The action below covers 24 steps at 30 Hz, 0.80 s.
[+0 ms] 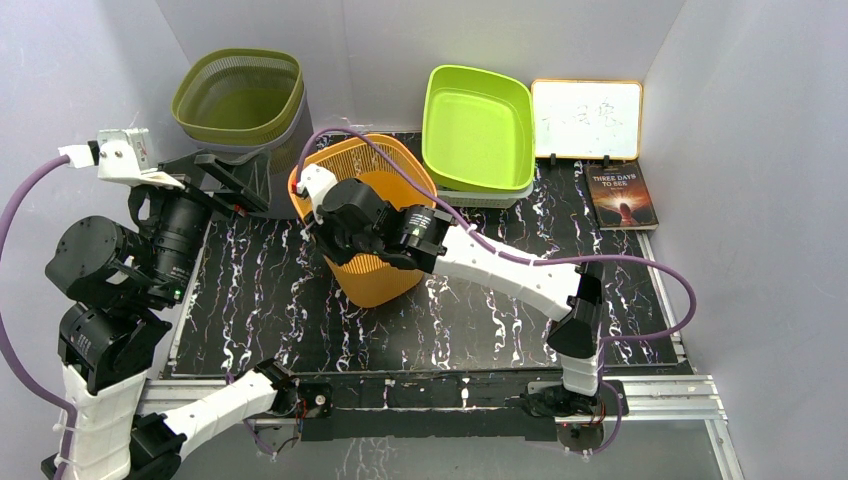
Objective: Turn the large container upside down
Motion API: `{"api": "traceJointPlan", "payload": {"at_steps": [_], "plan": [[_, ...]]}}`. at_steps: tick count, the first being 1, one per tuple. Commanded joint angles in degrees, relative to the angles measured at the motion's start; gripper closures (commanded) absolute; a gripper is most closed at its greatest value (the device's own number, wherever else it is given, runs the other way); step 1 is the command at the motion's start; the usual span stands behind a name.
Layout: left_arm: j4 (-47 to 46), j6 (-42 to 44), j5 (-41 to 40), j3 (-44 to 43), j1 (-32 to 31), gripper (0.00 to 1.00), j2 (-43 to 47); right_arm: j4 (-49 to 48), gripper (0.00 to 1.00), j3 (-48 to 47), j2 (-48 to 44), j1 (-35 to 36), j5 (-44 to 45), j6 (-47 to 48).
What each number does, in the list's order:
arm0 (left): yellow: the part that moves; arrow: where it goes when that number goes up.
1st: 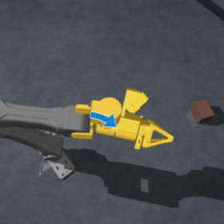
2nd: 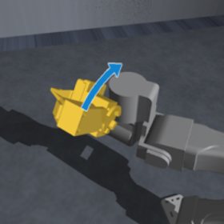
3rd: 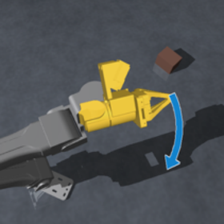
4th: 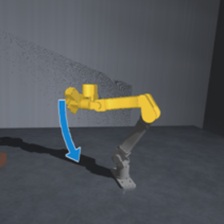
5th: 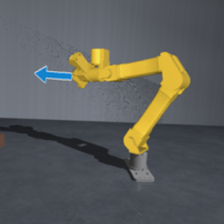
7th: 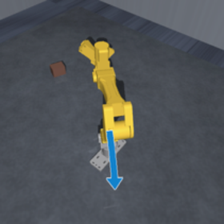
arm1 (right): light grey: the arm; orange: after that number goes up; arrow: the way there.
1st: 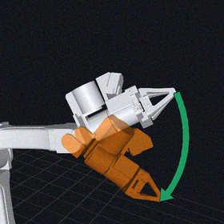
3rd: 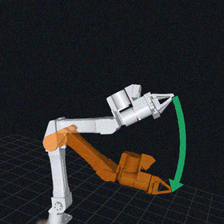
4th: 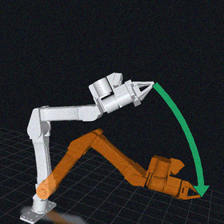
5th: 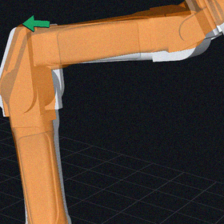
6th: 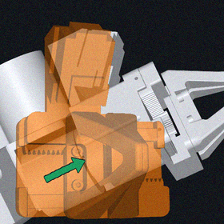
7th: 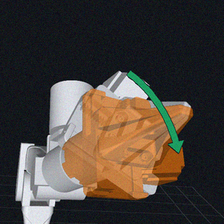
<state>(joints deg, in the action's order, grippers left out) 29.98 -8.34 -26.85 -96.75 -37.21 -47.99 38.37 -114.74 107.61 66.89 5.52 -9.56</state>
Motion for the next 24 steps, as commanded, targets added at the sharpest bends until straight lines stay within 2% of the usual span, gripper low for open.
{"api": "traceJointPlan", "payload": {"at_steps": [1, 4, 6, 7, 9, 13, 20, 24], "plan": [[-0.1, 0.9, -0.4, -1.7, 0.1, 0.02, -0.7, -0.1, 1.00, -4.1, 0.0, 0.2, 0.8, -2.4], [-0.1, 0.9, -0.2, -2.9, 0.0, 0.02, -0.8, -2.5, 1.00, -3.1, -2.8, 0.2, -0.9, -4.7], [0.3, 0.7, 0.0, -4.6, 0.1, 0.02, -0.9, -7.4, 1.00, 0.2, -6.4, 0.1, -3.3, -6.8], [0.5, 0.6, 0.2, -5.4, 0.0, 0.01, -0.8, -11.6, 1.00, 3.1, -9.5, 0.2, -4.5, -8.3], [0.1, 0.3, 0.8, -6.7, 0.0, 0.02, -0.7, -26.0, 1.00, 12.0, -16.2, 0.1, -6.2, -12.9], [-0.7, 0.3, 1.2, -7.6, 0.0, 0.02, -0.3, -48.3, 1.00, 29.4, -26.8, 0.2, -4.6, -22.5], [-0.1, -0.6, 2.3, -8.1, 0.0, 0.02, -1.3, -73.7, 1.00, 52.1, -33.7, 0.1, 2.2, -33.1], [0.4, -0.8, 3.1, -8.2, 0.0, 0.02, -2.0, -83.7, 1.00, 61.3, -34.2, 0.1, 8.1, -36.7]]}}
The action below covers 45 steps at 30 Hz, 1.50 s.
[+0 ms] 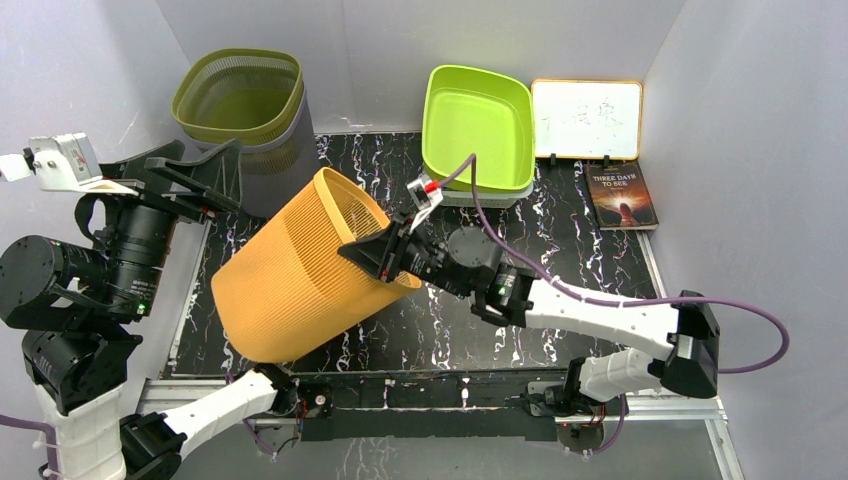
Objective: Turn the large container upside down
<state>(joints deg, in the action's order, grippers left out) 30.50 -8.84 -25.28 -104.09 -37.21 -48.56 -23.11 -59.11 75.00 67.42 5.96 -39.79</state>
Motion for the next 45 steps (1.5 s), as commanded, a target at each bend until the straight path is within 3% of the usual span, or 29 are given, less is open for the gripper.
{"api": "traceJointPlan", "payload": {"at_steps": [1, 7, 11, 17, 24, 29, 33, 39, 45], "plan": [[0.3, -0.3, 1.9, -1.3, 0.0, 0.02, -1.9, -24.0, 1.00, 7.6, -1.7, -0.4, 9.5, -6.8], [1.9, -0.3, 3.0, -2.8, 0.1, 0.02, -3.1, -20.8, 1.00, 12.6, -2.4, -0.4, 20.1, -7.3], [1.6, -0.2, 3.0, -2.1, 0.0, 0.02, -3.0, -21.7, 1.00, 14.9, -0.5, -0.4, 21.1, -11.1], [1.8, -0.2, 3.6, -2.2, 0.1, 0.02, -3.9, -31.7, 1.00, 16.1, 6.8, -0.5, 17.8, -19.5], [3.3, -0.3, 5.2, -5.2, 0.0, 0.02, -6.2, -45.6, 1.00, 10.2, 19.5, -2.8, 10.6, -28.8], [4.3, 0.3, 5.3, -6.9, 0.1, 0.02, -7.8, -55.1, 1.00, 7.2, 22.5, -4.4, 8.1, -31.0], [3.9, 0.7, 4.9, -6.0, 0.1, 0.02, -7.9, -63.0, 1.00, 7.1, 27.3, -7.3, 5.9, -40.2], [4.7, 1.3, 4.2, -5.7, 0.0, 0.02, -8.5, -75.2, 1.00, 15.0, 35.1, -14.3, 3.6, -55.6], [5.0, 2.2, 2.9, -6.2, 0.1, 0.02, -8.6, -80.5, 1.00, 26.6, 33.9, -21.7, 1.0, -60.5]]}}
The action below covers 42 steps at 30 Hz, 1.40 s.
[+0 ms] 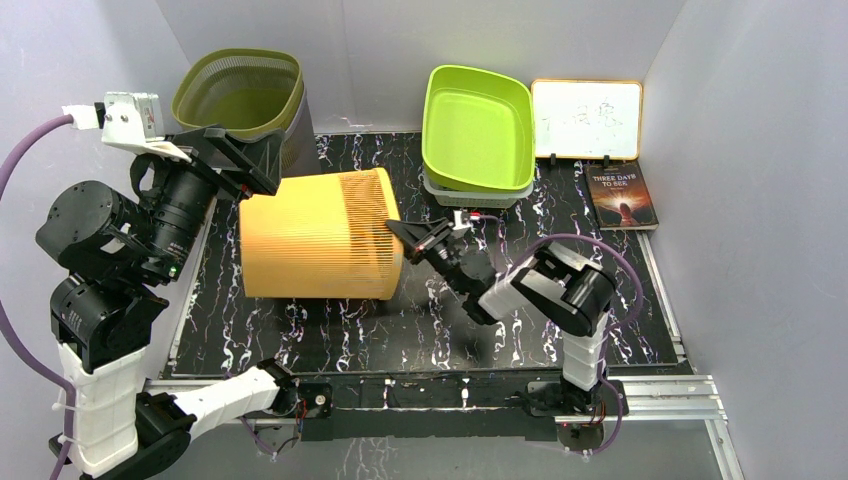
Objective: Turn the large container upside down
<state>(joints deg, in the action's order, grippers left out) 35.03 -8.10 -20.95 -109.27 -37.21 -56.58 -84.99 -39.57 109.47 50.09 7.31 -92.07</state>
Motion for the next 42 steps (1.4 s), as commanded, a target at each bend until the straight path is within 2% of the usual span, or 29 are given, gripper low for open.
{"api": "traceJointPlan", "payload": {"at_steps": [1, 11, 24, 30, 33, 39, 42], "plan": [[0.5, 1.6, -1.7, -1.2, 0.1, 0.02, -0.6, -18.9, 1.00, 8.4, -1.0, -5.6, -1.5, -8.8], [0.1, 1.3, -1.6, 0.1, 0.1, 0.02, -0.4, -18.9, 1.00, 17.7, -4.1, -11.3, -7.0, -9.4], [-0.7, 0.5, -1.3, 3.3, 0.1, 0.02, 0.3, -18.3, 1.00, 25.8, -1.4, -12.5, -8.5, -5.9], [-0.9, 0.1, -1.1, 5.4, 0.1, 0.01, 0.7, -13.3, 0.80, 27.8, -2.1, -14.2, -9.0, -1.4], [-1.0, -0.1, -1.1, 6.6, 0.1, 0.02, 1.1, -6.5, 0.69, 27.2, -3.6, -15.5, -10.3, 1.9], [-2.1, -1.0, -0.7, 9.6, 0.0, 0.02, 1.7, 14.8, 0.64, 24.2, -12.5, -16.7, -9.0, 11.6], [-2.7, -1.3, -0.4, 10.9, 0.1, 0.02, 1.8, 29.7, 0.60, 20.9, -19.2, -16.7, -6.1, 17.9]]}}
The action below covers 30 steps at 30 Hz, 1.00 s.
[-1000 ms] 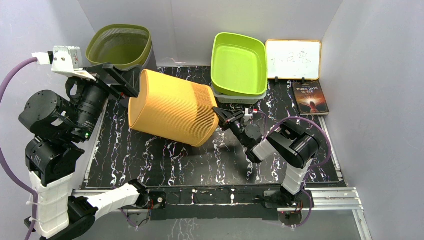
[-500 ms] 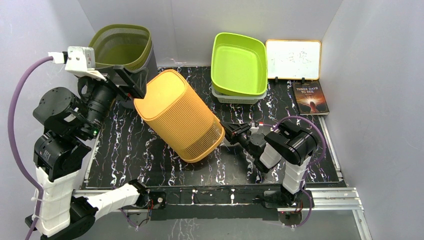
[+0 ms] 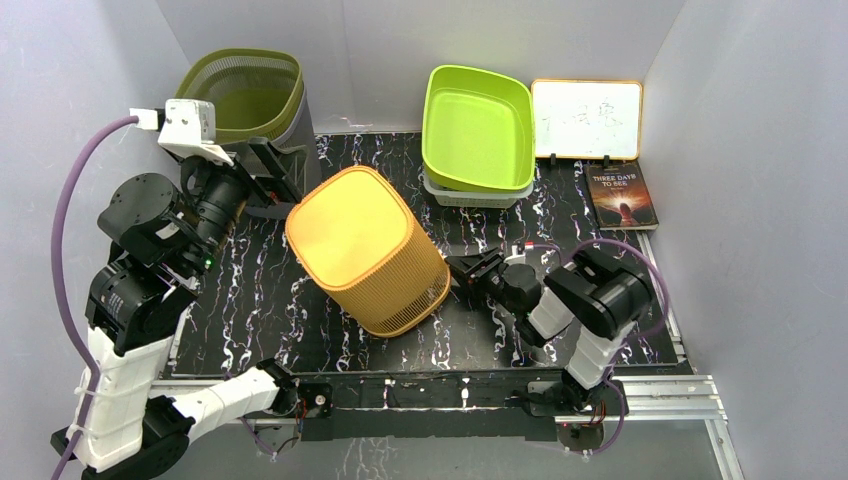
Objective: Turn the large container upside down
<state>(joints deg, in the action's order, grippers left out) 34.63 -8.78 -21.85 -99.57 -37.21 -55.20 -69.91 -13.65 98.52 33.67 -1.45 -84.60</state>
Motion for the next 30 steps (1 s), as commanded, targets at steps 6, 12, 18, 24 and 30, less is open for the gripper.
{"api": "traceJointPlan", "payload": {"at_steps": [6, 12, 18, 24, 30], "plan": [[-2.7, -1.3, 0.8, 3.4, 0.0, 0.02, 0.7, 44.6, 0.43, -14.6, -19.6, -0.3, 13.9, 22.1], [-2.1, -2.4, 0.6, 6.3, 0.0, 0.02, 1.4, 59.4, 0.35, -22.2, -23.5, -0.3, 19.4, 31.1], [0.3, -3.2, 0.0, 9.8, 0.0, 0.02, 2.2, 69.9, 0.24, -29.9, -24.9, 0.1, 18.5, 39.5], [0.5, -3.5, -0.2, 10.2, 0.0, 0.02, 2.1, 77.6, 0.22, -30.4, -29.5, 7.3, 19.3, 41.4], [0.3, -2.2, -1.7, 7.9, 0.0, 0.02, 0.9, 83.4, 0.22, -24.7, -38.5, 23.9, 26.9, 30.1]]}}
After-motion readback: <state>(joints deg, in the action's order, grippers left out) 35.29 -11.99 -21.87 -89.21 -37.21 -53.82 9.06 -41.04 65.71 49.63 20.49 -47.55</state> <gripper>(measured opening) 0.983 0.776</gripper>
